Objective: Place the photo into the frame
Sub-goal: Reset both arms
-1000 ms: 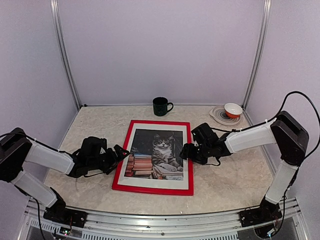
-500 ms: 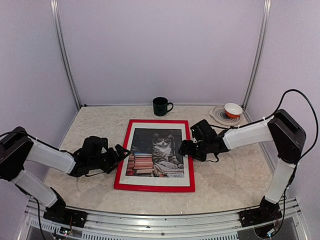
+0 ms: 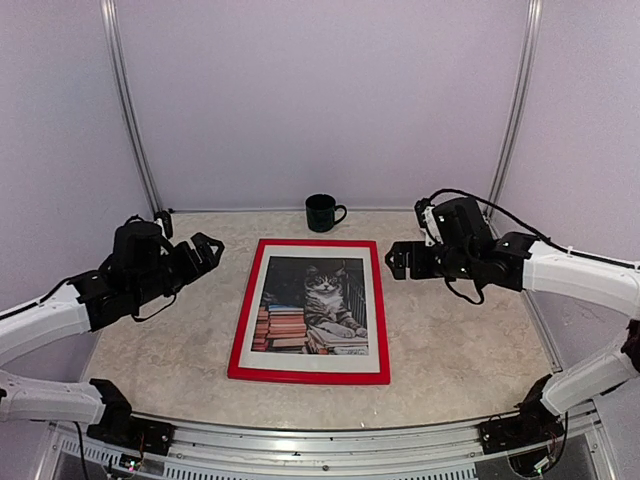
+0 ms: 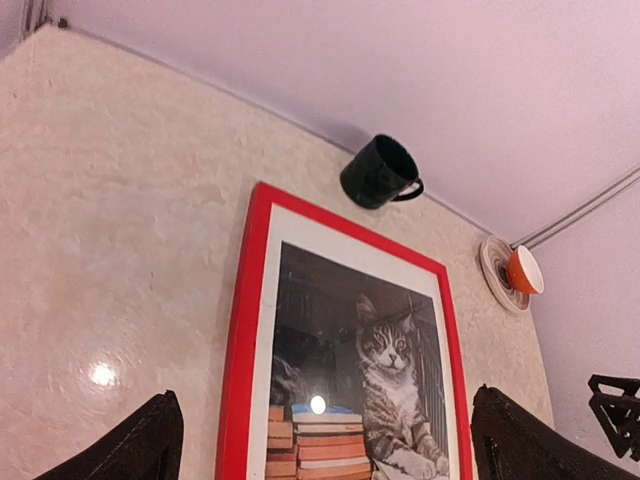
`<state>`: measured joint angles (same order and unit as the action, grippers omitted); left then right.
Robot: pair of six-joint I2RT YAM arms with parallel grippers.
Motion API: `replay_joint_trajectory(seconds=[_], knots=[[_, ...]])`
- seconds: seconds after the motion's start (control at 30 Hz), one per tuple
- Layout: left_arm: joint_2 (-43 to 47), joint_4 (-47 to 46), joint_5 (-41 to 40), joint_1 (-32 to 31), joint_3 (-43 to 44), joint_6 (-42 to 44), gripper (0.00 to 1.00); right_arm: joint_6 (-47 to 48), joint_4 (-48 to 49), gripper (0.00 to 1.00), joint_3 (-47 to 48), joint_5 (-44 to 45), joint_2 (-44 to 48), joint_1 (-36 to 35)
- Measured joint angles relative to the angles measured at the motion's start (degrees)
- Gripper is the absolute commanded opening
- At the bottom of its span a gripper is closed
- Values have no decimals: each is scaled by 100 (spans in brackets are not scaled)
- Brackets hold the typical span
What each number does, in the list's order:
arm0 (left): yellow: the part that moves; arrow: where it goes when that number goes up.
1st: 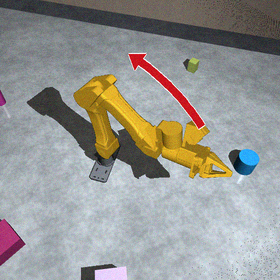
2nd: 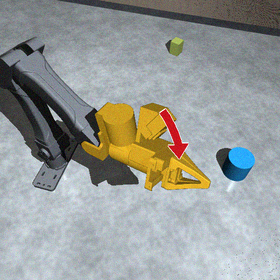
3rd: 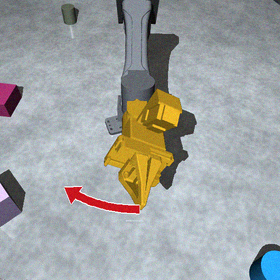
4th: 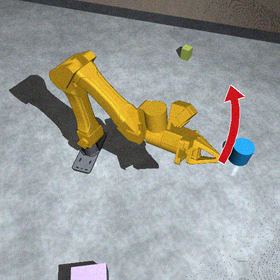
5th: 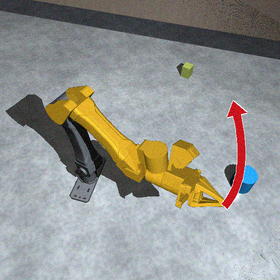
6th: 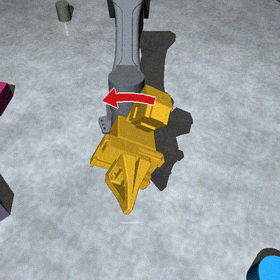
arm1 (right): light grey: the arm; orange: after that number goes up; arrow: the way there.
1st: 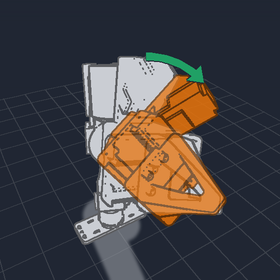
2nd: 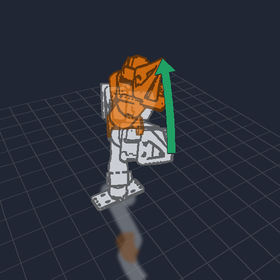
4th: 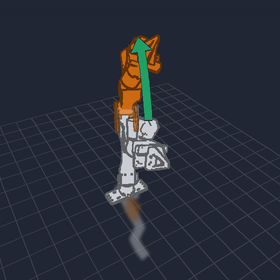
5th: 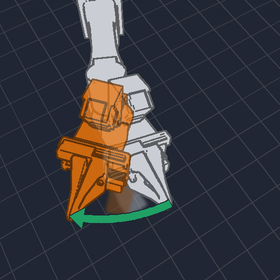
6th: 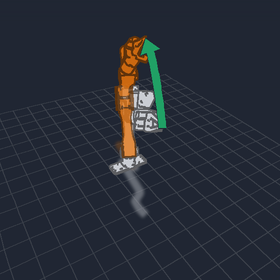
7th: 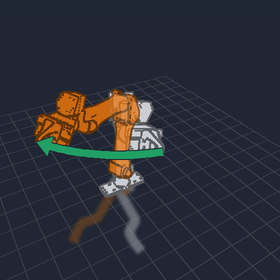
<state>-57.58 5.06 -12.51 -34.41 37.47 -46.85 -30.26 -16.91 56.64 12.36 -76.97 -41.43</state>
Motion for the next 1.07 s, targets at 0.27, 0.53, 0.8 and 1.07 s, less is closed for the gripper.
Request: replay_joint_trajectory(seconds=[0.27, 0.53, 0.8, 1.07], knots=[[1311, 1088, -1259, 31, 476, 1628, 99, 1537, 13, 99, -1200, 339, 2739, 0], [2441, 1104, -1781, 61, -354, 2743, 99, 1843, -131, 99, -1696, 601, 4146, 0], [2500, 1080, -1814, 66, -562, 3069, 99, 1849, -269, 99, -1718, 881, 4319, 0], [2649, 1029, -1836, 68, -627, 3088, 99, 1845, -330, 99, -1720, 1113, 4500, 0]])
